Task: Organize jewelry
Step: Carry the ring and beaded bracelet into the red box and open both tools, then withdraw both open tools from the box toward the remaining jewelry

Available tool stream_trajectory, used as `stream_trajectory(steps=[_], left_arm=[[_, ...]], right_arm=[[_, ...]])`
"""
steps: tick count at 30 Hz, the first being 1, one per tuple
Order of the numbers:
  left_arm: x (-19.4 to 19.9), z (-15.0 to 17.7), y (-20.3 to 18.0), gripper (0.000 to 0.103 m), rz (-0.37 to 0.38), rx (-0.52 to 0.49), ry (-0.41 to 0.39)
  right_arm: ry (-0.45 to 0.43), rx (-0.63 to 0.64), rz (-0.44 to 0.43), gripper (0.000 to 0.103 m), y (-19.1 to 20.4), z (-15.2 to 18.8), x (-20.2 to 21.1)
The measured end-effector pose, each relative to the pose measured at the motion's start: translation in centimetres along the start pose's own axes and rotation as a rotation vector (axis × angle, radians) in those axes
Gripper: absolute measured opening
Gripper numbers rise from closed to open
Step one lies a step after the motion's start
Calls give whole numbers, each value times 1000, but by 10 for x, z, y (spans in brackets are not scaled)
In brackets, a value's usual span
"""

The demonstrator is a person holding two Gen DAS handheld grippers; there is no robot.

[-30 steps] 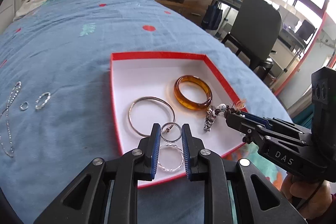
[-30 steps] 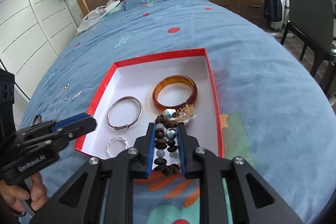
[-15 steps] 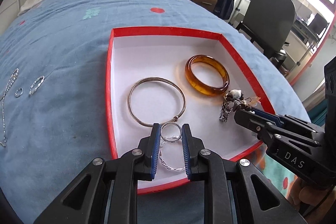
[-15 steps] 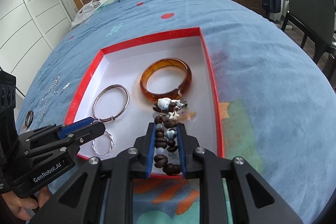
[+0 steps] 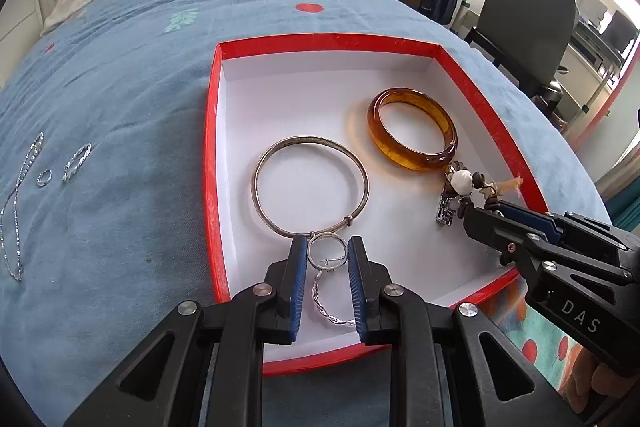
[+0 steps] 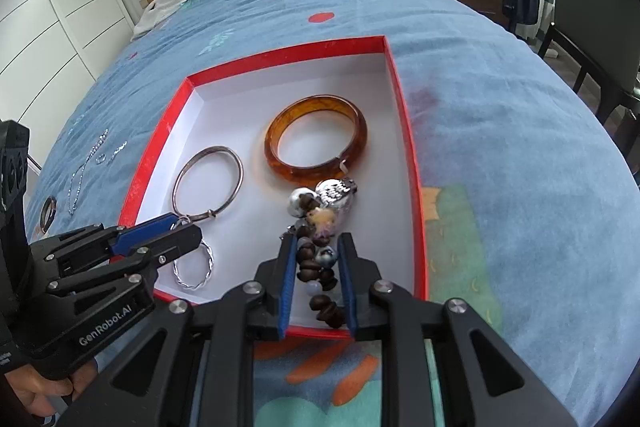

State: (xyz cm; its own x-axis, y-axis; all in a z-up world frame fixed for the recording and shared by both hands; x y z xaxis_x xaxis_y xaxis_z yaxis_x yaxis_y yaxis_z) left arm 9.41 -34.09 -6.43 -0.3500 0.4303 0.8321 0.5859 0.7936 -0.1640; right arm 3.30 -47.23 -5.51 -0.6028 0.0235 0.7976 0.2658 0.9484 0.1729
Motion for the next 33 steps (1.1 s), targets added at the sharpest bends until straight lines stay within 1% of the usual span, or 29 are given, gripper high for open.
stream_trajectory(steps=[2,5,7,11,13,16,19,21,27,29,31,33], left_arm=[[0,0,0,21,3,3,5],[2,0,-1,23,5,3,7],[4,0,0,31,8,6,4],[9,1,0,32,11,1,0],[12,2,1,37,13,4,-5],[20,3,2,42,8,6,-15],[29,4,4,42,15,14,-24],[35,4,5,45,2,14,-34],[60,7,9,47,-9,30,-65],[73,8,10,51,-15,32,-85],[90,11,11,61,-28,35,-116],[104,13,15,66,-36,43,-141]], right_arm=[[10,3,1,24,1,-1,0],[15,5,-1,34,2,-2,0],[15,5,-1,42,3,-2,1],[12,-7,1,44,2,-3,5],[10,-10,3,44,1,-3,7],[4,-19,8,44,1,-3,14],[-5,-25,15,44,1,-2,22],[-12,-29,21,44,2,-1,29],[-41,-30,29,44,8,0,54],[-59,-28,31,44,12,1,66],[-77,-27,29,44,17,0,77],[-97,-25,28,44,24,0,89]])
Point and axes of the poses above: each gripper's, at about its wrist camera, not at the fingertips, and x roughly against the way its jaws point, y to its left, z to its underside, the point moved 1 cm from there along -x, roughly the way its jaws point, and after that the axes turned 3 degrees about x, right-handed, at the moved point
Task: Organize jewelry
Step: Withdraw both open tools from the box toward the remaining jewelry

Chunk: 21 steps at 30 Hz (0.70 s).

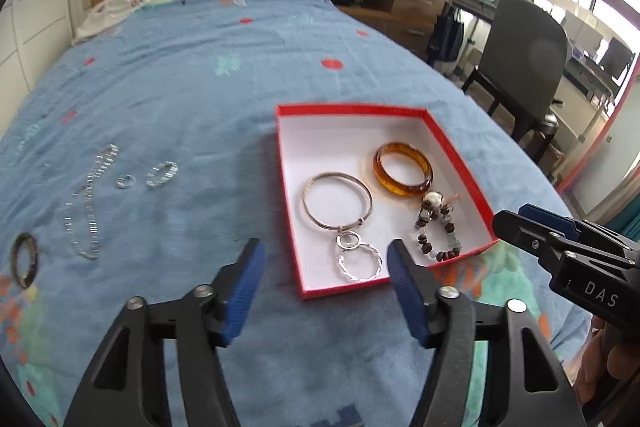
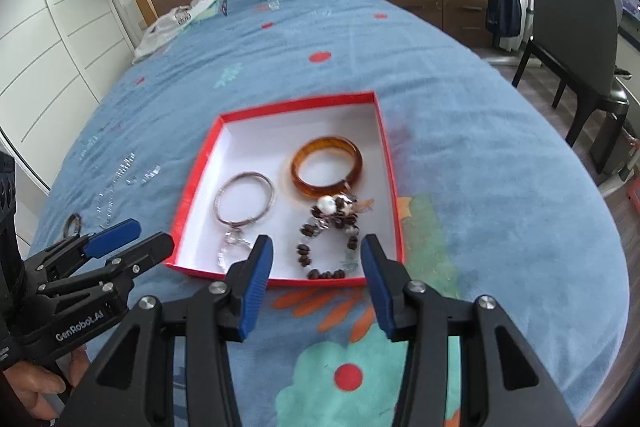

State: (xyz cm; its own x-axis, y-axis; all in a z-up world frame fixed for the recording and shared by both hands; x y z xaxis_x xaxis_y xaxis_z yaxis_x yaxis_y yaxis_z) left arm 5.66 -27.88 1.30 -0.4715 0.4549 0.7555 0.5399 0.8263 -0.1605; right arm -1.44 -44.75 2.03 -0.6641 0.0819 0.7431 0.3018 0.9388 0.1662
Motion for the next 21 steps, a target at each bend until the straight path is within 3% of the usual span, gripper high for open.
stream_trajectory(steps=[8,21], left_arm=[[59,19,35,75,-69,40,-70],[132,56,146,82,-267,198,-138]], right_arm=[[-60,28,-33,44,41,1,42],[-120,107,-81,45,120,8,71]])
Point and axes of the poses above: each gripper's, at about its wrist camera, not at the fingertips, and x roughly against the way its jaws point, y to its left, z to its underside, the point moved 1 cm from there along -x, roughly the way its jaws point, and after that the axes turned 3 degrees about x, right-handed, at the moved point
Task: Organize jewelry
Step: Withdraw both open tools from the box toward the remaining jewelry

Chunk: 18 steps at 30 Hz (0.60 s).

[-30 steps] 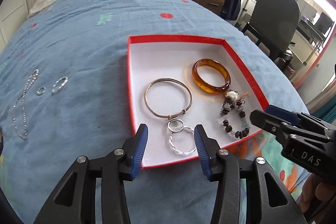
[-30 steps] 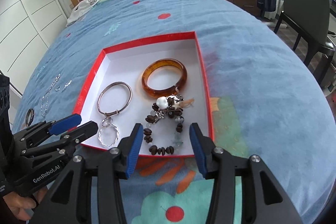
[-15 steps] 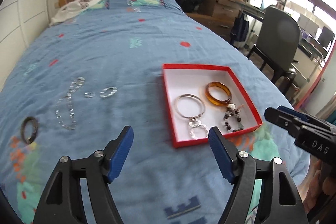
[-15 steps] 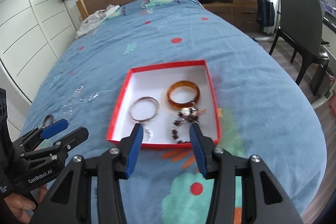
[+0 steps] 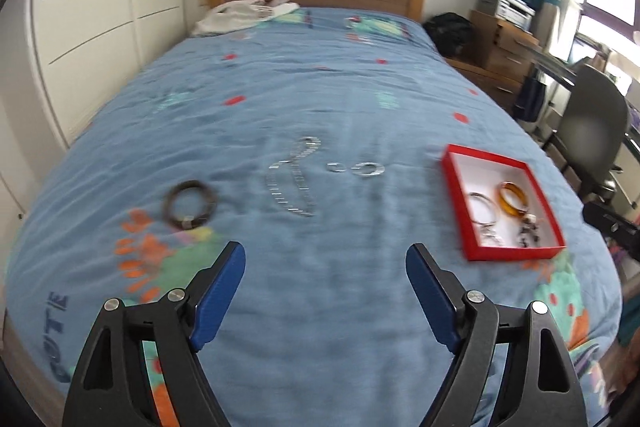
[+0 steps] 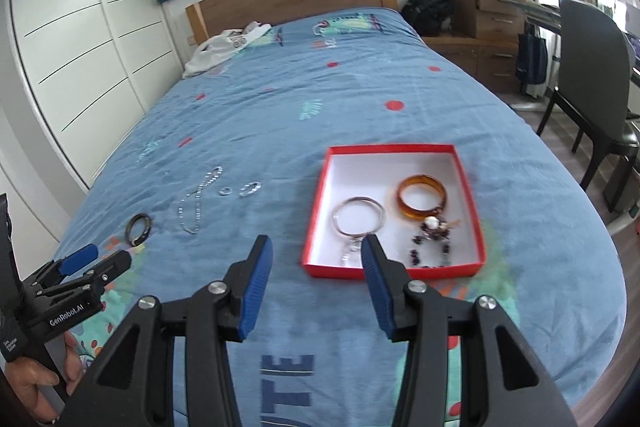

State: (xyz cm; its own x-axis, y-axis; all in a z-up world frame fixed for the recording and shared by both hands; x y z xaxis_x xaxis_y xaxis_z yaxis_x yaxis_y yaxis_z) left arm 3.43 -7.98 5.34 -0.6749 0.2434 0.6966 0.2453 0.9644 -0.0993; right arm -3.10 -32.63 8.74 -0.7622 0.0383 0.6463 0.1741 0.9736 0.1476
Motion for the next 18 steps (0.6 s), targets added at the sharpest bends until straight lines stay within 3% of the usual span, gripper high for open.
stream_trajectory(steps=[8,18], left_arm=[[20,4,73,83,-105,63,-39],[-2,10,124,85,-172,144,-12]], right_arm=[[-34,55,-50,46,41,-14,-5],[4,109,-120,46,76,-14,-47]])
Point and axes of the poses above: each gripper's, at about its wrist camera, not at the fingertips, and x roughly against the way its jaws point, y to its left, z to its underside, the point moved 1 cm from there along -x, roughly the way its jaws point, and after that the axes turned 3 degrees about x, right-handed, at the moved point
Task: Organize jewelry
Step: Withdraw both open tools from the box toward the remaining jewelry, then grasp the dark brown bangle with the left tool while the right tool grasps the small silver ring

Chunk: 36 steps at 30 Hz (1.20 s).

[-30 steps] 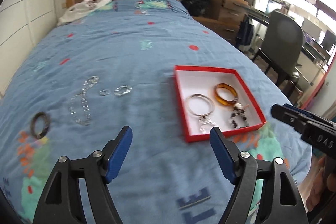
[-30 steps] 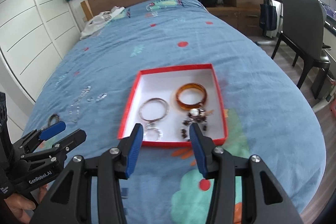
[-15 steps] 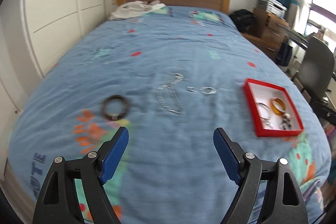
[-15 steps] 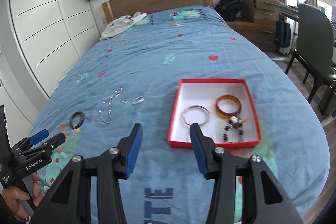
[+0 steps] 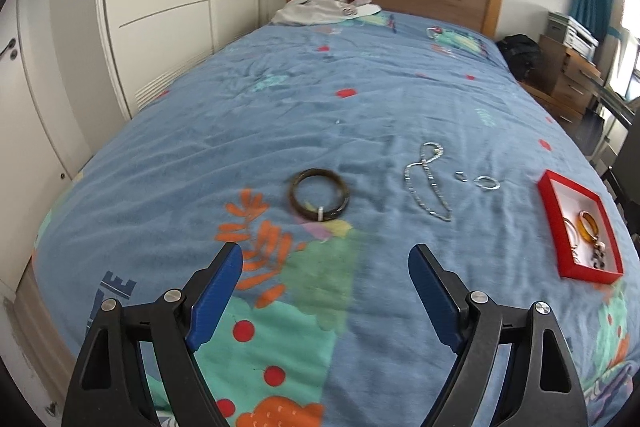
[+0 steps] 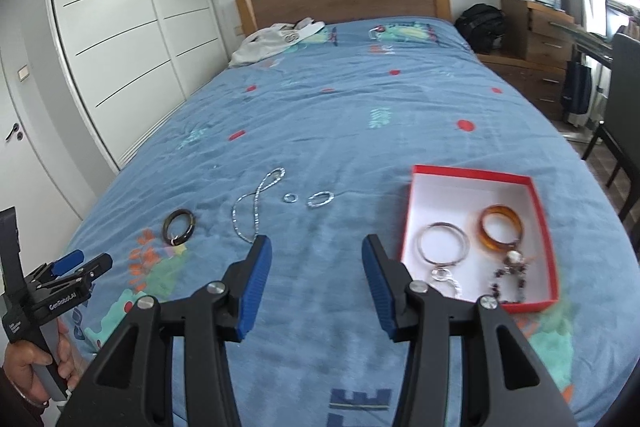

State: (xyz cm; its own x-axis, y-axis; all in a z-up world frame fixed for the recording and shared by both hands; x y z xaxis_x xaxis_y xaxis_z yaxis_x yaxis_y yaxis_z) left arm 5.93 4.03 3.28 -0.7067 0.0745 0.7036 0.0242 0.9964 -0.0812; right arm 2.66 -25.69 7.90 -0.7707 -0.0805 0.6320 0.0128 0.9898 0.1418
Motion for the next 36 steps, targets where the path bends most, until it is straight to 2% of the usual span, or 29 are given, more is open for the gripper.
stream_trajectory(steps=[8,20,31,36], left_arm=[[-37,-6,11,87,-24,15,22],[-89,-12,19,94,-21,43,39],[-138,-30,12,99,15,12,57],[-161,-34,13,99,-2,0,69]], right_arm=[[49,0,-49,46,7,7,-51],[97,5,-88,46,9,8,-107],[131,21,-143,46,23,2,-163],[123,33,-164,46,26,-8,-187]])
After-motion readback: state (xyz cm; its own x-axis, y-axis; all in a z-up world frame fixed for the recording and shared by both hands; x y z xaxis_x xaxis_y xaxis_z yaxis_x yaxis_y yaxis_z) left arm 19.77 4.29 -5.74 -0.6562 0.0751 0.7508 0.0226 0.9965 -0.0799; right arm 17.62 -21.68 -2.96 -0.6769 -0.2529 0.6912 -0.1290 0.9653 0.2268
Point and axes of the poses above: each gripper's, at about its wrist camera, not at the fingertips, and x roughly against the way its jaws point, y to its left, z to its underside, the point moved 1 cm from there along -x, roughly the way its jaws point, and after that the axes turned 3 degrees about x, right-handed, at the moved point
